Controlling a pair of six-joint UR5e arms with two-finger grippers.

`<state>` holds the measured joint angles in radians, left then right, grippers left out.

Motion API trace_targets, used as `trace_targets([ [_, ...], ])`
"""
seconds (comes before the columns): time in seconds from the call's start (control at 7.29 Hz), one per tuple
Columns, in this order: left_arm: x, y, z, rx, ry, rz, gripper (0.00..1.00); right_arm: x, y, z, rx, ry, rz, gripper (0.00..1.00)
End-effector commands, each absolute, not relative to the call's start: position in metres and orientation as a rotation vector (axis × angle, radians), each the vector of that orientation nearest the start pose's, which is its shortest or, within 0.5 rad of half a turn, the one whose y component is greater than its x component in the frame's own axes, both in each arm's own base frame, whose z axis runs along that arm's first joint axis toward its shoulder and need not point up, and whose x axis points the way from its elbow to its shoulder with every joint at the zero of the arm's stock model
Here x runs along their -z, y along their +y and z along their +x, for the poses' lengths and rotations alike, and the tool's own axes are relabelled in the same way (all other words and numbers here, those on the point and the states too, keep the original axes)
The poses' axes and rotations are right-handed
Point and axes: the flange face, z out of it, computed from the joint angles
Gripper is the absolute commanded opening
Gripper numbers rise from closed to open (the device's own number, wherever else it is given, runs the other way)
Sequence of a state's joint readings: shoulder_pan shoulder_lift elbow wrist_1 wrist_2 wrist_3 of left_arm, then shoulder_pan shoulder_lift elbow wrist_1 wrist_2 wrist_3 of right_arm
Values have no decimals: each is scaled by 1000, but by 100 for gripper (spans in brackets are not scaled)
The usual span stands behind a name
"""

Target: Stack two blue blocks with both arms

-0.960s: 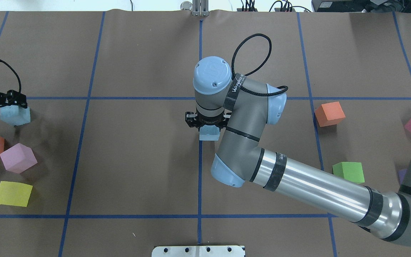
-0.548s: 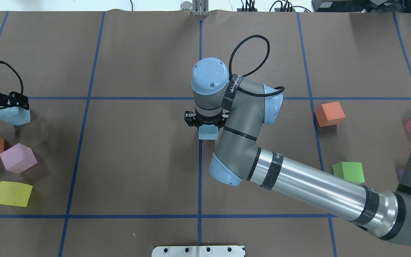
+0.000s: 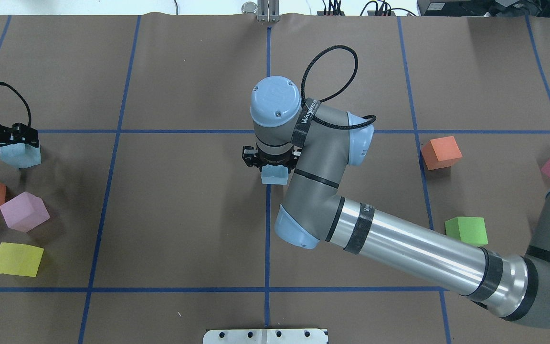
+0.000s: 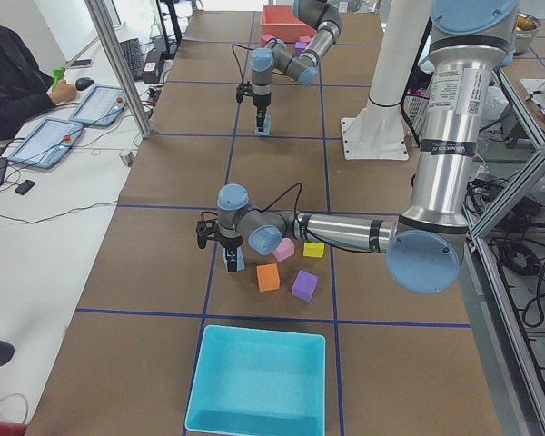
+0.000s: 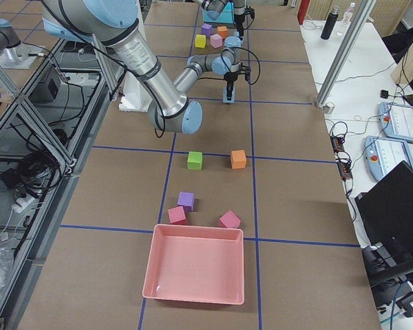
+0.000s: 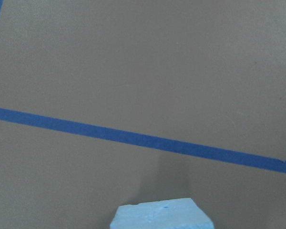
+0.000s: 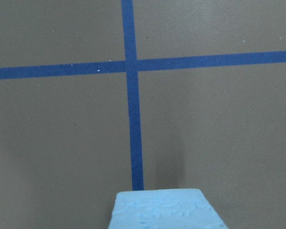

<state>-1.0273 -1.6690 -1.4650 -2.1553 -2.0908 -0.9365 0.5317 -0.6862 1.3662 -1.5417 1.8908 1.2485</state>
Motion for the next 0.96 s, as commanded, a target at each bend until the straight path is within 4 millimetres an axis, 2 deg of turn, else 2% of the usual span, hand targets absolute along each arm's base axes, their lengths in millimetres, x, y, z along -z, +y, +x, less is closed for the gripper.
trace_targets([
  [0.0, -607, -525, 223, 215, 754, 75, 98, -191, -478, -614, -107, -769, 11, 100],
  [0.14, -607, -525, 225, 212, 754, 74, 93, -182, -479, -613, -99, -781, 21, 100],
  [0.27, -607, -524, 227, 207, 753, 71, 83, -171, -482, -607, -99, -798, 26, 100],
  [0.41, -609, -523, 228, 206, 751, 68, 69, -166, -489, -598, -107, -811, 27, 100],
  [0.69, -608, -524, 228, 210, 753, 66, 45, -157, -511, -564, -119, -852, -10, 100],
  [0.82, -604, -524, 230, 204, 762, 64, 39, -158, -526, -542, -129, -866, -32, 100],
])
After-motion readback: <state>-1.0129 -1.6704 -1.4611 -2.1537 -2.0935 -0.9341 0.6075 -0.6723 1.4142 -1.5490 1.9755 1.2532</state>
